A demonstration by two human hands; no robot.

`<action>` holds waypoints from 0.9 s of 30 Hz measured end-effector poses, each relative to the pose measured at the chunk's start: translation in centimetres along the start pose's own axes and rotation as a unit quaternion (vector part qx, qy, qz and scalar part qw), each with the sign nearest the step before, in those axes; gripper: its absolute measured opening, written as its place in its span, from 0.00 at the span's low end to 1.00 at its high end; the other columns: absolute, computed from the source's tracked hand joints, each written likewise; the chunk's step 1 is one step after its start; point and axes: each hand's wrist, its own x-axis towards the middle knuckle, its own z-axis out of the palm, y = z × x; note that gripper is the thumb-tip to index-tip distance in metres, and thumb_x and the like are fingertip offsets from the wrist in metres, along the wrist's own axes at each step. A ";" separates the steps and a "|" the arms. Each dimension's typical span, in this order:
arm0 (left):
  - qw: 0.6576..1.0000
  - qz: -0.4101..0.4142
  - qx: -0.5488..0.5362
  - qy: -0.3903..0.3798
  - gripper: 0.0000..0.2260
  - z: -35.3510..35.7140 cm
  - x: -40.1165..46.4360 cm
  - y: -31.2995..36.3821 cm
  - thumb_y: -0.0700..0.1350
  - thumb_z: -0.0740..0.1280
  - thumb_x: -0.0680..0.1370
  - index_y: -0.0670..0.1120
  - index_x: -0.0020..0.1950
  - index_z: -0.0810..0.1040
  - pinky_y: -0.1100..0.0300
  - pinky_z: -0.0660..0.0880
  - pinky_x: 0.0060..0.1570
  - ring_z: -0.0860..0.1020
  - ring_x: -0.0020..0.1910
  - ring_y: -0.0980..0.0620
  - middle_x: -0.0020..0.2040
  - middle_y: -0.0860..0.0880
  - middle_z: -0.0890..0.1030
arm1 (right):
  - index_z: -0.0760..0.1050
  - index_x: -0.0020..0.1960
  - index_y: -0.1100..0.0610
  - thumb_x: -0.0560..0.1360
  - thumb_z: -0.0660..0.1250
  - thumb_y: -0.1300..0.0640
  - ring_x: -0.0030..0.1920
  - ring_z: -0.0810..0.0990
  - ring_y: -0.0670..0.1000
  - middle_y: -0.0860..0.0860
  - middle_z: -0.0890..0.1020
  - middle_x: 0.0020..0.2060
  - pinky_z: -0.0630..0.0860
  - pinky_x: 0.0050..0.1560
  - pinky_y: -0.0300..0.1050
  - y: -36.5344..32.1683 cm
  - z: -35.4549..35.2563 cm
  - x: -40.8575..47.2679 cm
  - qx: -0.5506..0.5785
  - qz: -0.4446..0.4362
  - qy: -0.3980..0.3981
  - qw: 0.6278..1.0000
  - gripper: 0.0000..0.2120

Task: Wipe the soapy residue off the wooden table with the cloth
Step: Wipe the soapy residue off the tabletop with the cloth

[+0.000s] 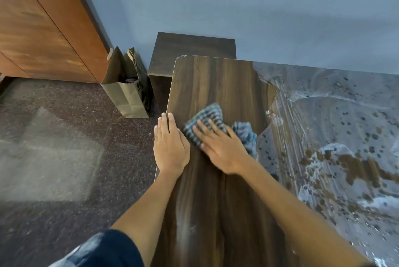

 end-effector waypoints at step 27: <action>0.989 0.116 0.031 -0.086 0.21 -3.3 -12.5 -3.6 0.43 0.49 0.78 0.40 0.69 0.69 0.54 0.58 0.71 0.67 0.70 0.47 0.70 0.46 0.70 | 0.42 0.76 0.45 0.82 0.40 0.45 0.75 0.40 0.47 0.42 0.43 0.75 0.49 0.74 0.55 2.1 -0.4 -4.3 0.000 0.154 -0.015 0.988 0.24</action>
